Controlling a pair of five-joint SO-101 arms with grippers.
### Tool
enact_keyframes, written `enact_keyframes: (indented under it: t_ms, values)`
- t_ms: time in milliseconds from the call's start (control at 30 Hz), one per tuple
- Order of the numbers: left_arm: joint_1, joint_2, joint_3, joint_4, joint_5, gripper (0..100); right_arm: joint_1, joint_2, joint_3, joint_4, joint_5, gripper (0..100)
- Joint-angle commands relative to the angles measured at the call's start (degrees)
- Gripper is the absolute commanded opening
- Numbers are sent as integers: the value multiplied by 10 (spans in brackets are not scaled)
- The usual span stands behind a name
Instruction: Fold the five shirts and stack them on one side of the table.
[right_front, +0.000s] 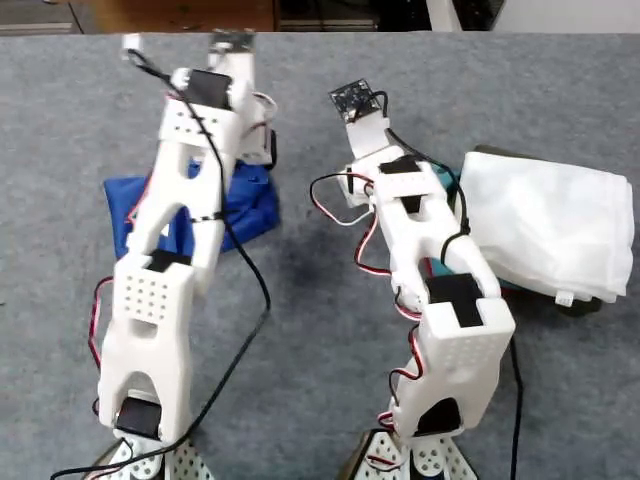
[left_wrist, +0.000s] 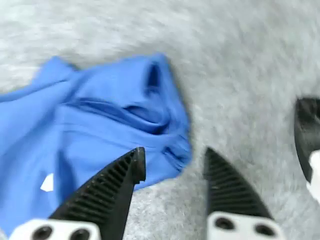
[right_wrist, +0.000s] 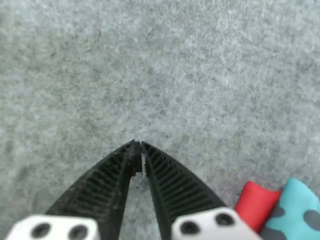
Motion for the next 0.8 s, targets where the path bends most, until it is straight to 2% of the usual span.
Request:
enact_keyframes:
  t_ms: [0,133,233,400,500,633,767]
  values:
    - [-70,-77,-30,6,12,164,6,-50,-22,-8,-4,5]
    - [-161,-88,-2,6,11,12,5,-50,-22,-7,-4,5]
    - [-227,-88,54,6,9,16,4,-50,-21,-5,-2,5]
    - [-297,-88,149,1,-46,19,-15,-49,-20,12,32,5]
    - [-320,-87,187,-55,-54,19,-36,-55,-29,49,55,5]
    - [-324,-67,274,-197,-51,19,-78,-58,-78,138,76,5]
    - [-316,-34,307,-244,-51,19,-95,-60,-144,231,100,5]
